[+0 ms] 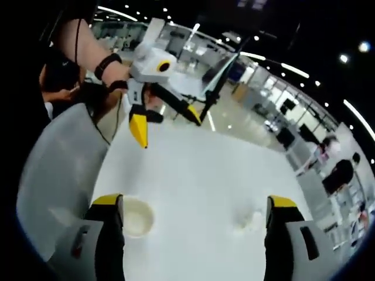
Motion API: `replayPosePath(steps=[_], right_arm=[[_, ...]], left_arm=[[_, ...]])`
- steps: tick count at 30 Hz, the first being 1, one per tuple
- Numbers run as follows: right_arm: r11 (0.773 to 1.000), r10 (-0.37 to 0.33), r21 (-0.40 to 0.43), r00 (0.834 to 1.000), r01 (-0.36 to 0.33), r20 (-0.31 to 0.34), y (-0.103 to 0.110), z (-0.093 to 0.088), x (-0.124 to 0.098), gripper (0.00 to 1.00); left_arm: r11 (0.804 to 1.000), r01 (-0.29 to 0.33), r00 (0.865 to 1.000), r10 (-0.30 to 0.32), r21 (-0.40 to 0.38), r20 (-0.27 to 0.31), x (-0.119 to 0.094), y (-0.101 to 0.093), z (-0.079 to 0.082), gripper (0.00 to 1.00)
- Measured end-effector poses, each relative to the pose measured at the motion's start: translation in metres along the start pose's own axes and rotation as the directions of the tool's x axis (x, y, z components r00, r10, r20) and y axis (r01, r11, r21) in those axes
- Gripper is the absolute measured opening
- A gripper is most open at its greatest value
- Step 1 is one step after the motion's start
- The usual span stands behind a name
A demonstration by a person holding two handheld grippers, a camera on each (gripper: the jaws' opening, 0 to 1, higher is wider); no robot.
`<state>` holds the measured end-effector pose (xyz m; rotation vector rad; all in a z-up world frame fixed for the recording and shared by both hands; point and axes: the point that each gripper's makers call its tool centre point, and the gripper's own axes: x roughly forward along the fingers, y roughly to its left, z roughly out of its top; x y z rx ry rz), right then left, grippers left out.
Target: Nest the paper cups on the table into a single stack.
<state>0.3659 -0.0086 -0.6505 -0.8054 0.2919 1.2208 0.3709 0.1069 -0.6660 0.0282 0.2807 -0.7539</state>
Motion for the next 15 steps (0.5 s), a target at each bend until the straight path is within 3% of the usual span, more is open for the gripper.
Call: replayPosePath(steps=[2,6,15], right_arm=[[1.000,-0.004,-0.001,1.000,0.004,0.022,-0.002,0.003,0.000,1.00],[1.000,-0.012,0.014,1.000,0.012,0.008,-0.008,-0.002,0.002,1.00],[0.995,-0.075,0.069,0.997,0.074,0.000,-0.045,-0.010,0.005,1.00]], left_arm=[[1.000,0.000,1.000,0.000,0.002,0.004,0.000,0.000,0.000,0.96],[1.000,0.002,1.000,-0.002,-0.005,0.000,0.000,-0.001,-0.002,0.96],[1.000,0.004,1.000,-0.004,-0.018,0.003,-0.001,-0.002,-0.008,0.96]])
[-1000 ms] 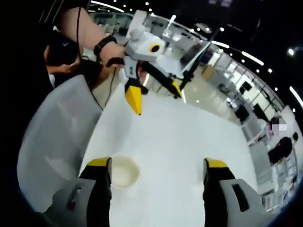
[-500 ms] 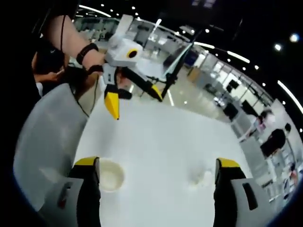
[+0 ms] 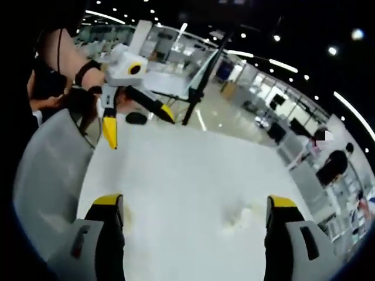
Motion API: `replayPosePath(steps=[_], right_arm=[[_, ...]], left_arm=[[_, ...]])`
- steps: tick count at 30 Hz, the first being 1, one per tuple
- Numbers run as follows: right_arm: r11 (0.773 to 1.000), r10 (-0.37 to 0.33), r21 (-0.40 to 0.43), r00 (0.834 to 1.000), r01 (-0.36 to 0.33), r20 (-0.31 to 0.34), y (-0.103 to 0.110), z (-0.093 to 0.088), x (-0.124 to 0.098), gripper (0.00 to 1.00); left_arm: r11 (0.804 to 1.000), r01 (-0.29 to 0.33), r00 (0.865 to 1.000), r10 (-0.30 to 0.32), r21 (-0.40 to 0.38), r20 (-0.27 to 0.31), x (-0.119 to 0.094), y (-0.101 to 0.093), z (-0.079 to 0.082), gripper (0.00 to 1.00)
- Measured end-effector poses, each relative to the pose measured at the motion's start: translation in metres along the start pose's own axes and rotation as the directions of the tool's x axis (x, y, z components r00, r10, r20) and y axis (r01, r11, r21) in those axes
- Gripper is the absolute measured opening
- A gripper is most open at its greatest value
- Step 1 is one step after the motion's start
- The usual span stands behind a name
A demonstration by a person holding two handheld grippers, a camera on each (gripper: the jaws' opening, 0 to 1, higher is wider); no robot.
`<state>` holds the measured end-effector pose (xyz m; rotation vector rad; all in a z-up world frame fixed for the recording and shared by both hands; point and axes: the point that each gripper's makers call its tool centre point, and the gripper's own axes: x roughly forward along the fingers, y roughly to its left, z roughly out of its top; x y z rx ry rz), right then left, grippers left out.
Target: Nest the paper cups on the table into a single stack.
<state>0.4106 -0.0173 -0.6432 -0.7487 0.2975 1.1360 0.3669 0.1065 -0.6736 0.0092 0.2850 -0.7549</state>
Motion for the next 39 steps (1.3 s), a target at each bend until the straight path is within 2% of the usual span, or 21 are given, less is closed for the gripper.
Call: replayPosePath(steps=[7,21,35,39], right_arm=[[1.000,-0.016,0.007,1.000,0.016,-0.014,-0.014,-0.005,0.005,1.00],[0.999,-0.033,-0.033,0.999,0.032,-0.022,-0.038,-0.002,0.016,0.99],[0.990,-0.114,-0.087,0.992,0.109,-0.048,-0.103,0.002,0.029,0.96],[0.989,-0.115,-0.095,0.991,0.109,-0.060,-0.111,0.001,0.034,0.94]], left_arm=[[1.000,-0.007,1.000,0.007,-0.006,-0.004,-0.002,0.001,-0.003,0.96],[1.000,-0.007,1.000,0.007,-0.007,-0.006,-0.002,0.001,-0.005,0.96],[1.000,-0.011,1.000,0.010,-0.018,-0.005,0.001,0.002,-0.008,0.96],[1.000,-0.012,1.000,0.012,-0.021,-0.005,0.000,0.001,-0.008,0.96]])
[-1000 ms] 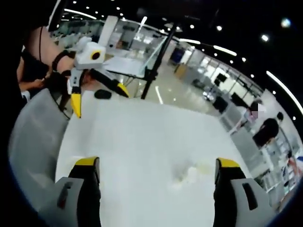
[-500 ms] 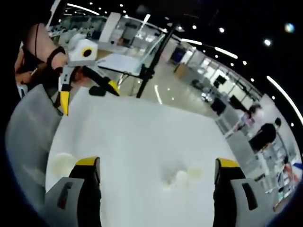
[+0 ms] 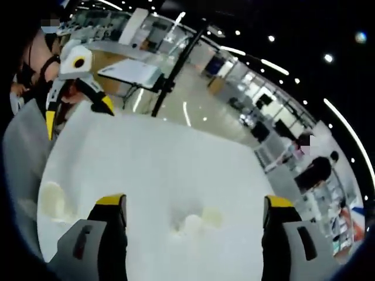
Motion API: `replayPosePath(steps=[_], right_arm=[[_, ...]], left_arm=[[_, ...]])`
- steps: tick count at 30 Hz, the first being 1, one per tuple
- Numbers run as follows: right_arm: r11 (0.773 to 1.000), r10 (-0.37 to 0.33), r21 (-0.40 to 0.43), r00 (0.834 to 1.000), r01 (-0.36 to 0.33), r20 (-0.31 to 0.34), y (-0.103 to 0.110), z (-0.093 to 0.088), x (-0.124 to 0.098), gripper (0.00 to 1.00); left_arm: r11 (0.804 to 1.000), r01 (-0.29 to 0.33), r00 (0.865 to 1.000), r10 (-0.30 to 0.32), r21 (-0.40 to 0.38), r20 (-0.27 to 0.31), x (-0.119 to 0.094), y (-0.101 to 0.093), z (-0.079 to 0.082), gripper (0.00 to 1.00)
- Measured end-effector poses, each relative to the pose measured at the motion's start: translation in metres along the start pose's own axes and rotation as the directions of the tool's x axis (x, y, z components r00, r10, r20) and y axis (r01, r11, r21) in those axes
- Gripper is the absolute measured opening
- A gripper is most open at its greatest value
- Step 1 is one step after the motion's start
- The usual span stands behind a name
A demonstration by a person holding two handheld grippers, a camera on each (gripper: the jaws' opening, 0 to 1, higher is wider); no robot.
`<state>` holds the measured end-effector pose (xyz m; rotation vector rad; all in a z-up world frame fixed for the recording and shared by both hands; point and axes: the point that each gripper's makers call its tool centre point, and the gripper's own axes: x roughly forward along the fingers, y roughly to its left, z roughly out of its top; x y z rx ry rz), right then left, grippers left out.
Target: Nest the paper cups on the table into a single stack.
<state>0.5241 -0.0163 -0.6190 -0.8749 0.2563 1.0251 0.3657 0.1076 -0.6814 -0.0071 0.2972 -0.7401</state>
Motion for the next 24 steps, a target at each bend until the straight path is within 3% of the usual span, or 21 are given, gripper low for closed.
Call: replayPosePath(steps=[12,24], right_arm=[[1.000,0.010,-0.014,1.000,-0.010,-0.026,-0.003,-0.006,0.012,0.91],[1.000,0.003,-0.017,0.999,-0.004,-0.031,-0.018,-0.010,0.023,0.89]], left_arm=[[1.000,0.002,1.000,-0.002,-0.010,-0.010,-0.004,0.000,-0.004,0.95],[1.000,0.001,1.000,-0.001,-0.001,-0.018,-0.001,-0.001,-0.005,0.95]])
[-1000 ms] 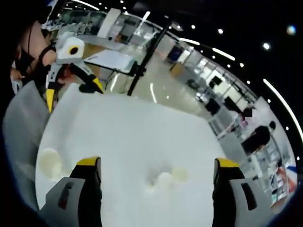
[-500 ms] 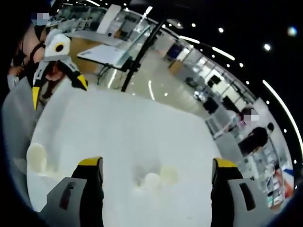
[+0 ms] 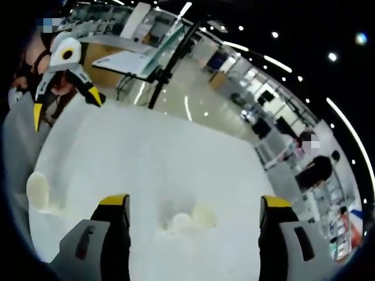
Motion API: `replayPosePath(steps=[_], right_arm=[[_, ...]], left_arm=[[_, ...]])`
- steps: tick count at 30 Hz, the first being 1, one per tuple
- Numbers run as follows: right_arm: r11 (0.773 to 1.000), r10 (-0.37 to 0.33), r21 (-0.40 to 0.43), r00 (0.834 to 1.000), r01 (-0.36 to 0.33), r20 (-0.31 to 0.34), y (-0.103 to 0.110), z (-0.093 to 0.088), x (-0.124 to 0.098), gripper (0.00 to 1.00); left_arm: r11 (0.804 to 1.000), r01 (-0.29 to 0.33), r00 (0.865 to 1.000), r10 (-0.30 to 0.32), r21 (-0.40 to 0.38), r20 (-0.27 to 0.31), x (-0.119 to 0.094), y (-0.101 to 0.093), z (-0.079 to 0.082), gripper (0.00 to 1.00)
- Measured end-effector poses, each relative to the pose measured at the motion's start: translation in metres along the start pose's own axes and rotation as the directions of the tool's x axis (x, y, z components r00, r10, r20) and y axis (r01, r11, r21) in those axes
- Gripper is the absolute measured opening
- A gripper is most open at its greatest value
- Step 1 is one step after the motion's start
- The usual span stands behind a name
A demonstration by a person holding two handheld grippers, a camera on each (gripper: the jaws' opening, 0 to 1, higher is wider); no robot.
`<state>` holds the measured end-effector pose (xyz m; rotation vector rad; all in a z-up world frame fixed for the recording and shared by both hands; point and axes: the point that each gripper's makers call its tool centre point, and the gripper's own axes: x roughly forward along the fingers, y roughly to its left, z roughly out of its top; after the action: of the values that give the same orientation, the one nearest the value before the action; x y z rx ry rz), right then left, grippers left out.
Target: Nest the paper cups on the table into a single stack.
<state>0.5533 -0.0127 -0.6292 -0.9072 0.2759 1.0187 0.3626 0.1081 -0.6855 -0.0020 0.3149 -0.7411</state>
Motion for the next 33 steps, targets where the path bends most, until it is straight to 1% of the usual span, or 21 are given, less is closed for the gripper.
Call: replayPosePath(steps=[3,8,13,16,23,33], right_arm=[[1.000,-0.001,-0.001,1.000,0.001,0.000,-0.004,0.000,0.004,0.86],[1.000,0.007,0.001,1.000,-0.007,-0.003,-0.006,-0.002,0.015,0.85],[1.000,0.016,0.002,1.000,-0.016,-0.005,-0.006,-0.002,0.022,0.82],[1.000,0.020,0.005,1.000,-0.020,-0.009,-0.005,-0.004,0.027,0.80],[0.999,0.034,0.017,0.999,-0.034,-0.023,-0.003,-0.010,0.036,0.77],[0.999,0.043,0.028,0.998,-0.041,-0.054,-0.006,-0.022,0.051,0.74]], left_arm=[[1.000,0.003,1.000,-0.003,-0.001,0.002,0.001,-0.002,0.001,0.95],[1.000,0.009,1.000,-0.009,0.015,0.005,0.000,-0.003,0.005,0.95],[1.000,0.003,1.000,-0.003,0.004,0.001,0.000,-0.003,0.003,0.95],[1.000,-0.001,1.000,0.001,-0.004,-0.006,-0.001,-0.003,-0.001,0.95],[1.000,-0.004,1.000,0.004,-0.006,-0.004,-0.003,-0.006,-0.003,0.95],[1.000,-0.005,1.000,0.005,-0.010,-0.007,-0.004,-0.003,-0.004,0.94]])
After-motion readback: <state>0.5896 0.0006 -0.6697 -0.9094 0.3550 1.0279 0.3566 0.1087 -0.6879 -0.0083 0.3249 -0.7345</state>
